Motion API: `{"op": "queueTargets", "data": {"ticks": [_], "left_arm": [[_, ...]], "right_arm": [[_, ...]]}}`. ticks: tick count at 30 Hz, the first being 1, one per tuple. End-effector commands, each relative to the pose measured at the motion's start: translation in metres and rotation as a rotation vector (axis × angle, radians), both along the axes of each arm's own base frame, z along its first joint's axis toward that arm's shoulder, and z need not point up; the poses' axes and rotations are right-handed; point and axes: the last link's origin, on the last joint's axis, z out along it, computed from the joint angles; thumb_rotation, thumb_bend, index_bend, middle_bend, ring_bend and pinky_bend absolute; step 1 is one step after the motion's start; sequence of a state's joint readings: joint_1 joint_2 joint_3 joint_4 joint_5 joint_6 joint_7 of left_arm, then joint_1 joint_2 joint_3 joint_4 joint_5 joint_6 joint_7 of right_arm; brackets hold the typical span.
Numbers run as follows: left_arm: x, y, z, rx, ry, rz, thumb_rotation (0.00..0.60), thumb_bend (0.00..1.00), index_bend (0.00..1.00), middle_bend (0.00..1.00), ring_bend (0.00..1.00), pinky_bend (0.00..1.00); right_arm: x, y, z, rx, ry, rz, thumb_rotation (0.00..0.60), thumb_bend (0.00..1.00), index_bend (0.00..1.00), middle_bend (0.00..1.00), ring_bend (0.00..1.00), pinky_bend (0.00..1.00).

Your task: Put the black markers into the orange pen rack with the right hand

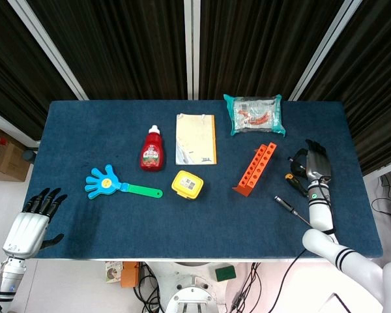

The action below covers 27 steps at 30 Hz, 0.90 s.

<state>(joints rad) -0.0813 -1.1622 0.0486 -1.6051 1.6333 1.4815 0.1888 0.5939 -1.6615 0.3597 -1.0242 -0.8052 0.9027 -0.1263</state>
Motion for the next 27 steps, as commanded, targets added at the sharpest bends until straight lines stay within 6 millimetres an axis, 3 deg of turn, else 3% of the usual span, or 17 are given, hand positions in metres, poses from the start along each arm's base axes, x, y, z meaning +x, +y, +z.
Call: {"op": "queueTargets", "data": {"ticks": [1, 9, 14, 20, 27], "left_arm": [[0.0, 0.0, 0.0, -0.001, 0.001, 0.001, 0.6, 0.06, 0.15, 0.07, 0.03, 0.19], [0.001, -0.001, -0.001, 0.003, 0.002, -0.004, 0.6, 0.06, 0.15, 0.07, 0.03, 0.19], [0.0, -0.001, -0.001, 0.004, 0.006, 0.002, 0.6, 0.06, 0.15, 0.07, 0.03, 0.19], [0.002, -0.002, -0.004, -0.005, 0.011, -0.009, 0.6, 0.06, 0.14, 0.07, 0.03, 0.19], [0.005, -0.005, -0.007, -0.008, 0.021, -0.018, 0.6, 0.06, 0.14, 0.07, 0.03, 0.19]], "right_arm": [[-0.002, 0.002, 0.001, 0.003, -0.003, -0.001, 0.6, 0.45, 0.65, 0.06, 0.0, 0.0], [0.003, 0.008, 0.009, 0.005, -0.035, 0.026, 0.6, 0.45, 0.65, 0.06, 0.0, 0.0], [0.025, 0.024, 0.044, -0.052, -0.105, 0.125, 0.6, 0.45, 0.67, 0.09, 0.0, 0.0], [0.054, 0.038, 0.08, -0.119, -0.345, 0.202, 0.6, 0.45, 0.69, 0.12, 0.0, 0.0], [0.08, 0.053, 0.073, -0.081, -0.688, 0.297, 0.6, 0.44, 0.65, 0.1, 0.0, 0.0]]}}
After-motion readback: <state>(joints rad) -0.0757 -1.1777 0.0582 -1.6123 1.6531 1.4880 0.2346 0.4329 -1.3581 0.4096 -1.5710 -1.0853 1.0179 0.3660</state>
